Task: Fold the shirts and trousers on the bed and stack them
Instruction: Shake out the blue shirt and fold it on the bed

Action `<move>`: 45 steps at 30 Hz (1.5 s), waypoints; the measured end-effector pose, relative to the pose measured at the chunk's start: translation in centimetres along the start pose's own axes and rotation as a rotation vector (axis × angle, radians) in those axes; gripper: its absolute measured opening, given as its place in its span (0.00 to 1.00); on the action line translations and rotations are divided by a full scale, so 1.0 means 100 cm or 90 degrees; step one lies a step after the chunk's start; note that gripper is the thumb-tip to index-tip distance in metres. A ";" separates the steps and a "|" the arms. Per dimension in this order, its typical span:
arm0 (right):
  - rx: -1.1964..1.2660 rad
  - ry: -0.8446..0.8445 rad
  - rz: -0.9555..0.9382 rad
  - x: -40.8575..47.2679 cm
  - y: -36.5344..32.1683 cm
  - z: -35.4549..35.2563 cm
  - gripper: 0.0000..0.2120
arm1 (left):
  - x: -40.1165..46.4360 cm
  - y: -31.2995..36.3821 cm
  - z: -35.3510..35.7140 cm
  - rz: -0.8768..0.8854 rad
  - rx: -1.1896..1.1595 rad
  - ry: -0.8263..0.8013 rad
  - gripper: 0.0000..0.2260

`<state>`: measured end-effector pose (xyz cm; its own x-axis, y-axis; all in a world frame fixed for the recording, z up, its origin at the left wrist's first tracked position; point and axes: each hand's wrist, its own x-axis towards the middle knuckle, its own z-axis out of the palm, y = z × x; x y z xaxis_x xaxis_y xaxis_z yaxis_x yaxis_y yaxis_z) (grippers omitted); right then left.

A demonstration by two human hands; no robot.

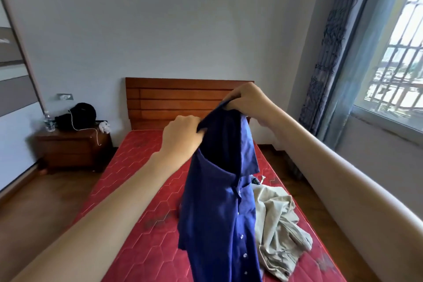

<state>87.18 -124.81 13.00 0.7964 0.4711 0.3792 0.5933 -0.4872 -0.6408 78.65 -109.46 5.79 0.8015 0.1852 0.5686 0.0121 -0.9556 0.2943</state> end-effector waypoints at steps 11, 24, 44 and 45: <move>-0.036 -0.081 -0.117 -0.018 0.057 -0.043 0.22 | 0.041 -0.041 -0.041 0.081 -0.358 -0.024 0.22; -0.086 -0.229 -0.172 -0.017 0.036 -0.048 0.11 | 0.052 -0.053 -0.090 0.124 -0.191 -0.284 0.12; 0.065 0.104 0.031 0.006 0.034 -0.015 0.09 | 0.059 -0.072 -0.047 -0.013 -0.079 0.023 0.07; 0.065 0.142 0.057 0.006 0.034 -0.008 0.08 | 0.059 -0.071 -0.038 -0.047 -0.107 0.030 0.08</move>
<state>89.81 -126.79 11.62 0.8584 0.2504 0.4477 0.5128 -0.4382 -0.7382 80.99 -100.75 9.99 0.7728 0.2675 0.5755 -0.0340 -0.8881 0.4584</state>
